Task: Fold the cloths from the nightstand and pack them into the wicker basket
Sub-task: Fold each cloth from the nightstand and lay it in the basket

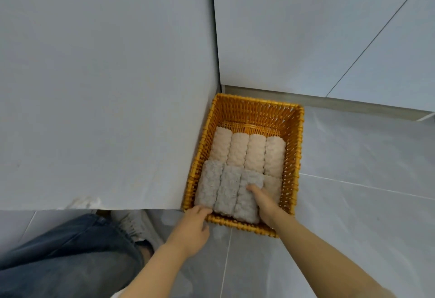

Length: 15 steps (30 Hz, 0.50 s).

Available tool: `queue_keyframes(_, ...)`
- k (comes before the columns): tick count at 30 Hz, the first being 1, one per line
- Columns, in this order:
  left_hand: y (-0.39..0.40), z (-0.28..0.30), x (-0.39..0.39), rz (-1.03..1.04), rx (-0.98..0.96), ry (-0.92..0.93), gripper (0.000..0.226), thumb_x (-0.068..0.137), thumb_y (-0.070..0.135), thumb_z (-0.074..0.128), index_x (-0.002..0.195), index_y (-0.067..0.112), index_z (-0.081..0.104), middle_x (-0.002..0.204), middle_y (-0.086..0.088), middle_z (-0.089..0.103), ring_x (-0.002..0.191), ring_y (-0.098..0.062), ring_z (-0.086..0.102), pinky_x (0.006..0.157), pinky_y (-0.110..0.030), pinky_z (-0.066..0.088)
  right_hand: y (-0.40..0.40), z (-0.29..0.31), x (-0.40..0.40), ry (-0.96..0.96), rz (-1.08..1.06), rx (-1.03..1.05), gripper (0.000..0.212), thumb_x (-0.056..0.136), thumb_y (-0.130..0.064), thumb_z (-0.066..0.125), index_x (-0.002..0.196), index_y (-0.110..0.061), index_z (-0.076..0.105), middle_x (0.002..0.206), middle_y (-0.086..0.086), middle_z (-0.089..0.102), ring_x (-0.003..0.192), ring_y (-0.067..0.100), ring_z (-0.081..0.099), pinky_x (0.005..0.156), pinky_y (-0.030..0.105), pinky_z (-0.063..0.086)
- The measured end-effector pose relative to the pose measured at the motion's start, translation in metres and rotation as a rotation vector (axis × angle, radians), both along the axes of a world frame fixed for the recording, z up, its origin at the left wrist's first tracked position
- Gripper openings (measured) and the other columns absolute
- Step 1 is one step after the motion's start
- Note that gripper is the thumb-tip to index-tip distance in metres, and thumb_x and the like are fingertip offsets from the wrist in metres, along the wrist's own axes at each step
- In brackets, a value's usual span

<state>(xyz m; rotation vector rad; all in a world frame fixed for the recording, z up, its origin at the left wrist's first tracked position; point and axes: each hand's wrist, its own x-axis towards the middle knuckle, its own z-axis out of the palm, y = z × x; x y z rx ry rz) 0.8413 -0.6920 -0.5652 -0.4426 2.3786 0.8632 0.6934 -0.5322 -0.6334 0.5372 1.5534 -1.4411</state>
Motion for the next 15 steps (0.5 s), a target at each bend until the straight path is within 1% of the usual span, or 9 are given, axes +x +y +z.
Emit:
queue_keyframes(3, 0.003, -0.004, -0.001, 0.007, 0.013, 0.024, 0.045, 0.099, 0.013, 0.044, 0.144, 0.018, 0.040, 0.145, 0.000, 0.039, 0.133, -0.015, 0.034, 0.113, -0.023, 0.026, 0.003, -0.012, -0.001, 0.221, 0.204, 0.168, 0.030, 0.094, -0.037, 0.056, 0.122, -0.026, 0.055, 0.126, 0.004, 0.062, 0.114, 0.024, 0.060, 0.099, 0.043, 0.050)
queue_keyframes(4, 0.003, -0.005, -0.002, 0.007, 0.013, 0.035, 0.044, 0.100, 0.014, 0.044, 0.143, 0.018, 0.040, 0.145, 0.000, 0.039, 0.133, -0.015, 0.034, 0.113, -0.024, 0.026, 0.006, -0.020, -0.001, 0.299, 0.293, 0.249, 0.040, 0.090, -0.050, 0.057, 0.122, -0.026, 0.055, 0.129, 0.004, 0.059, 0.118, 0.025, 0.057, 0.102, 0.044, 0.047)
queue_keyframes(6, 0.003, -0.006, -0.003, 0.016, 0.007, 0.052, 0.043, 0.100, 0.015, 0.045, 0.142, 0.018, 0.042, 0.145, 0.001, 0.037, 0.135, -0.016, 0.032, 0.114, -0.024, 0.026, 0.017, -0.060, 0.000, 0.392, 0.382, 0.396, 0.082, 0.072, -0.081, 0.049, 0.131, -0.023, 0.054, 0.136, 0.003, 0.054, 0.125, 0.025, 0.051, 0.105, 0.045, 0.045)
queue_keyframes(7, 0.002, -0.006, -0.003, 0.027, 0.004, 0.058, 0.042, 0.100, 0.015, 0.045, 0.141, 0.018, 0.044, 0.146, 0.002, 0.036, 0.136, -0.016, 0.031, 0.113, -0.024, 0.025, 0.021, -0.066, 0.001, 0.422, 0.394, 0.434, 0.092, 0.067, -0.087, 0.045, 0.132, -0.023, 0.054, 0.136, 0.003, 0.054, 0.125, 0.025, 0.050, 0.105, 0.045, 0.045)
queue_keyframes(9, 0.001, -0.008, -0.003, 0.038, -0.004, 0.068, 0.041, 0.099, 0.016, 0.046, 0.140, 0.018, 0.045, 0.146, 0.002, 0.036, 0.136, -0.016, 0.031, 0.112, -0.024, 0.026, 0.020, -0.043, 0.004, 0.479, 0.365, 0.399, 0.079, 0.071, -0.077, 0.053, 0.128, -0.022, 0.058, 0.127, 0.002, 0.061, 0.120, 0.023, 0.055, 0.102, 0.045, 0.048)
queue_keyframes(11, 0.001, -0.008, -0.003, 0.037, -0.003, 0.067, 0.041, 0.100, 0.017, 0.046, 0.140, 0.019, 0.045, 0.146, 0.002, 0.036, 0.136, -0.016, 0.031, 0.112, -0.024, 0.026, 0.013, -0.019, 0.008, 0.478, 0.265, 0.318, 0.061, 0.082, -0.054, 0.065, 0.132, -0.019, 0.054, 0.125, 0.000, 0.063, 0.117, 0.022, 0.059, 0.100, 0.046, 0.050)
queue_keyframes(12, 0.001, -0.008, -0.003, 0.035, 0.000, 0.067, 0.041, 0.100, 0.017, 0.046, 0.141, 0.019, 0.045, 0.146, 0.002, 0.036, 0.136, -0.016, 0.031, 0.113, -0.024, 0.026, 0.012, -0.017, 0.009, 0.456, 0.221, 0.298, 0.067, 0.082, -0.047, 0.069, 0.138, -0.019, 0.047, 0.127, -0.001, 0.061, 0.117, 0.021, 0.058, 0.100, 0.046, 0.050)
queue_keyframes(14, 0.001, -0.007, -0.003, 0.039, 0.009, 0.067, 0.042, 0.099, 0.017, 0.046, 0.142, 0.020, 0.044, 0.146, 0.003, 0.036, 0.135, -0.015, 0.031, 0.113, -0.025, 0.026, 0.011, -0.022, 0.011, 0.428, 0.154, 0.266, 0.092, 0.071, -0.054, 0.073, 0.147, -0.024, 0.030, 0.136, -0.002, 0.055, 0.120, 0.021, 0.057, 0.100, 0.049, 0.050)
queue_keyframes(15, 0.002, -0.007, -0.004, 0.041, 0.014, 0.068, 0.043, 0.099, 0.016, 0.046, 0.142, 0.020, 0.043, 0.145, 0.003, 0.036, 0.135, -0.015, 0.032, 0.113, -0.025, 0.027, 0.010, -0.025, 0.010, 0.411, 0.130, 0.248, 0.098, 0.067, -0.058, 0.071, 0.148, -0.027, 0.026, 0.139, -0.001, 0.053, 0.121, 0.021, 0.056, 0.100, 0.050, 0.050)
